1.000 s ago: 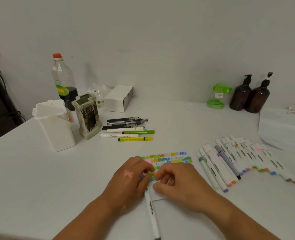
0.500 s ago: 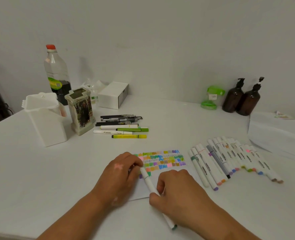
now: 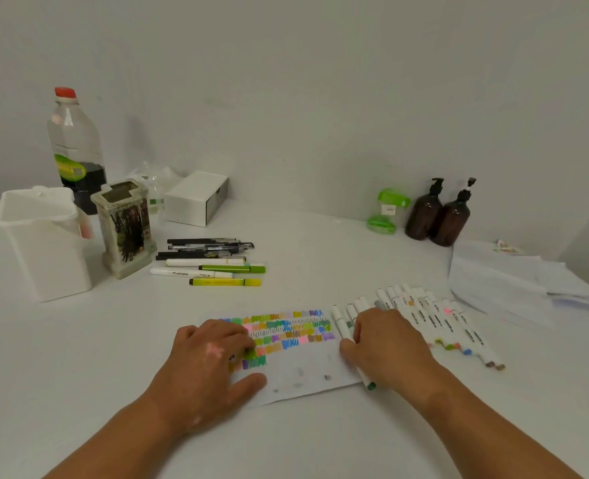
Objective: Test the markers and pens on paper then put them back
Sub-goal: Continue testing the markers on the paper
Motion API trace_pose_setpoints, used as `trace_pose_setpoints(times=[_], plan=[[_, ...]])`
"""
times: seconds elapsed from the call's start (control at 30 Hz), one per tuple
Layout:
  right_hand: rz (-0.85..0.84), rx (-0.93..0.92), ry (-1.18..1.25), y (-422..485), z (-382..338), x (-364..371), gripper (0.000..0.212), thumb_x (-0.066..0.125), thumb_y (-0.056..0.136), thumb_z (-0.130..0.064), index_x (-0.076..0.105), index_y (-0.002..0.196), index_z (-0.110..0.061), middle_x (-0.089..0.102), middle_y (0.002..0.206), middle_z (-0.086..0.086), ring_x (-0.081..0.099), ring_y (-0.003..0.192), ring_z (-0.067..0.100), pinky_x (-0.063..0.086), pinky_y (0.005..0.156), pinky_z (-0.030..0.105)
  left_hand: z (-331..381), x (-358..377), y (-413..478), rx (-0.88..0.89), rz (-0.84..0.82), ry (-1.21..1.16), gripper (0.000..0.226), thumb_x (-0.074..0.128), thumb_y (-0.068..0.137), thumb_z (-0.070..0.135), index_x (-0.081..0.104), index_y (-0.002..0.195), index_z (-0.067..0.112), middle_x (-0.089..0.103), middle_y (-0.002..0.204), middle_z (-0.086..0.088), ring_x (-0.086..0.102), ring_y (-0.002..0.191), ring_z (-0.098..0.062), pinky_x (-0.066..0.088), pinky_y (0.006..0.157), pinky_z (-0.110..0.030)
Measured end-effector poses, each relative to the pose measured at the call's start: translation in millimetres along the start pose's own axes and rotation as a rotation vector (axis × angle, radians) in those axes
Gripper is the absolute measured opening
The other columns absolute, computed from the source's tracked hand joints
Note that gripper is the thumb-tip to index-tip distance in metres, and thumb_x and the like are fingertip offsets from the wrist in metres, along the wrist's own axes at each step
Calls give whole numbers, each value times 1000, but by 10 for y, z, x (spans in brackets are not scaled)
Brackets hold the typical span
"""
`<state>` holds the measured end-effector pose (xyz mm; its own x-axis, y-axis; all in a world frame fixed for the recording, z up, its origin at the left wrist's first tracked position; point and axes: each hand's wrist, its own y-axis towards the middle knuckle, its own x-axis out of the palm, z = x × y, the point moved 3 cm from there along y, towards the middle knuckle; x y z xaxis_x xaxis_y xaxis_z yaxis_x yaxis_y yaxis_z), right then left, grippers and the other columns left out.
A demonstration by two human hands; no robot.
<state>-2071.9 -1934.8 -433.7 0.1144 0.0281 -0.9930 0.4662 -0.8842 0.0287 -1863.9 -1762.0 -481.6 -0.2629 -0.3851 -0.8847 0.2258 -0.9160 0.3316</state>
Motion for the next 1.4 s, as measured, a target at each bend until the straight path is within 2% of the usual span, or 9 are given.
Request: trace_pose_setpoints(times=[0.13, 0.3, 0.47, 0.57, 0.7, 1.0, 1.07, 1.23, 1.4], plan=[[7, -20, -66, 31, -34, 55, 27, 59, 85, -45, 46, 72, -26, 54, 75, -8, 48, 60, 8, 29, 47, 26, -88, -76, -37, -12, -20, 18, 55, 51, 80, 76, 64, 120, 42, 51, 131, 28, 40, 126, 4, 28, 103, -27], [27, -39, -104, 93, -115, -23, 24, 57, 87, -46, 49, 76, -26, 55, 81, -7, 50, 65, 10, 33, 49, 27, -348, -219, -132, -7, -86, 31, 60, 47, 78, 81, 60, 126, 47, 44, 136, 32, 34, 130, 9, 26, 108, -25], [18, -211, 143, 284, -575, -68, 11, 63, 89, -38, 66, 80, -31, 70, 86, -10, 63, 81, 12, 57, 73, 33, -425, -254, -193, -12, -62, -27, 59, 50, 79, 80, 60, 126, 47, 45, 136, 33, 33, 129, 12, 27, 110, -24], [-7, -281, 275, 502, -876, 13, 13, 63, 93, -28, 75, 98, -28, 74, 101, -9, 67, 90, 12, 58, 84, 34, -439, -222, -187, -23, -47, -34, 59, 50, 77, 81, 61, 124, 47, 46, 134, 33, 35, 126, 12, 28, 110, -22], [-16, -395, 255, 778, -1201, 146, 31, 58, 100, -29, 67, 129, -21, 68, 127, -2, 62, 112, 18, 50, 98, 32, -464, -212, -177, -29, -51, -39, 63, 46, 75, 85, 60, 124, 47, 47, 133, 34, 33, 125, 14, 28, 108, -20], [14, -486, 132, 979, -1497, 318, 21, 55, 99, -27, 70, 115, -27, 71, 106, 1, 61, 89, 19, 48, 74, 29, -467, -208, -153, -26, -62, -44, 64, 47, 74, 85, 62, 122, 45, 49, 132, 31, 35, 123, 11, 31, 106, -21], [25, -477, 156, 963, -1471, 316, 17, 57, 98, -26, 72, 108, -26, 72, 102, 1, 62, 88, 18, 54, 78, 33, -468, -211, -150, -30, -69, -44, 65, 47, 74, 85, 62, 122, 45, 49, 131, 30, 36, 122, 11, 32, 106, -21], [-74, -533, 99, 862, -1384, 317, 29, 49, 103, -22, 64, 128, -19, 68, 114, 6, 62, 100, 23, 53, 92, 36, -466, -208, -149, -35, -75, -44, 64, 47, 73, 85, 62, 121, 46, 49, 130, 31, 37, 120, 12, 33, 104, -20], [-121, -547, -10, 714, -1192, 106, 26, 49, 100, -18, 71, 113, -13, 67, 107, 8, 63, 96, 23, 54, 87, 38, -452, -210, -157, -25, -82, -34, 64, 47, 74, 86, 61, 122, 46, 49, 130, 32, 36, 120, 13, 32, 104, -19]])
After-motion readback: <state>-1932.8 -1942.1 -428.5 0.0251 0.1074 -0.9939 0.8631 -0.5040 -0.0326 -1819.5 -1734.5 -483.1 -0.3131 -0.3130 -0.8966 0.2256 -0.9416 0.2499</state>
